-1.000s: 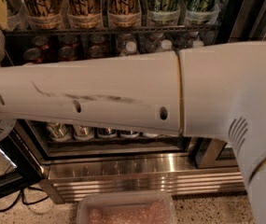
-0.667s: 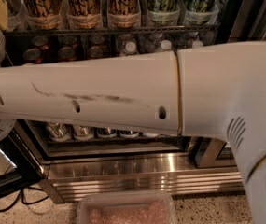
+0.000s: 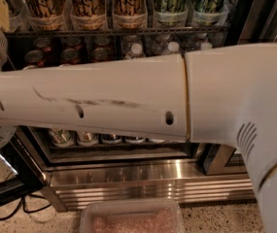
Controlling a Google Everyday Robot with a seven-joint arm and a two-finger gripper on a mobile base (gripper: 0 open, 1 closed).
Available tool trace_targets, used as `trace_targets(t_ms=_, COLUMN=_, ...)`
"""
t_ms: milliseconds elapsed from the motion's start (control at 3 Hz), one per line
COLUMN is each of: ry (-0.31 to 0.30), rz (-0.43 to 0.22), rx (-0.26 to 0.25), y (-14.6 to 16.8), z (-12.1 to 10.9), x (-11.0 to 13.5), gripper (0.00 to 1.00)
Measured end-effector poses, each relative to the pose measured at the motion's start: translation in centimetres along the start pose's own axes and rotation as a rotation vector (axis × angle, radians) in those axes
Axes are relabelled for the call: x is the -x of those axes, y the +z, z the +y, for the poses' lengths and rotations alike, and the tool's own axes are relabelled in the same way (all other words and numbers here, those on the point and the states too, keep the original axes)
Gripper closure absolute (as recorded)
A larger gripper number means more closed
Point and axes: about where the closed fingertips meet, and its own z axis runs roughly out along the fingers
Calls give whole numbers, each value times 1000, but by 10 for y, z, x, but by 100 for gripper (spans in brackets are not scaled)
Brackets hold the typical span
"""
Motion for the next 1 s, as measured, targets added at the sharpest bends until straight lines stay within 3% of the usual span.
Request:
trace_targets(t_ms=333, ry=0, rz=0, rx=-1, y=-2, z=0, x=0, gripper=56)
trace_targets(t_ms=1000, ry=-16, rz=12, rx=-51, y=15, z=-18, x=-10, gripper=47)
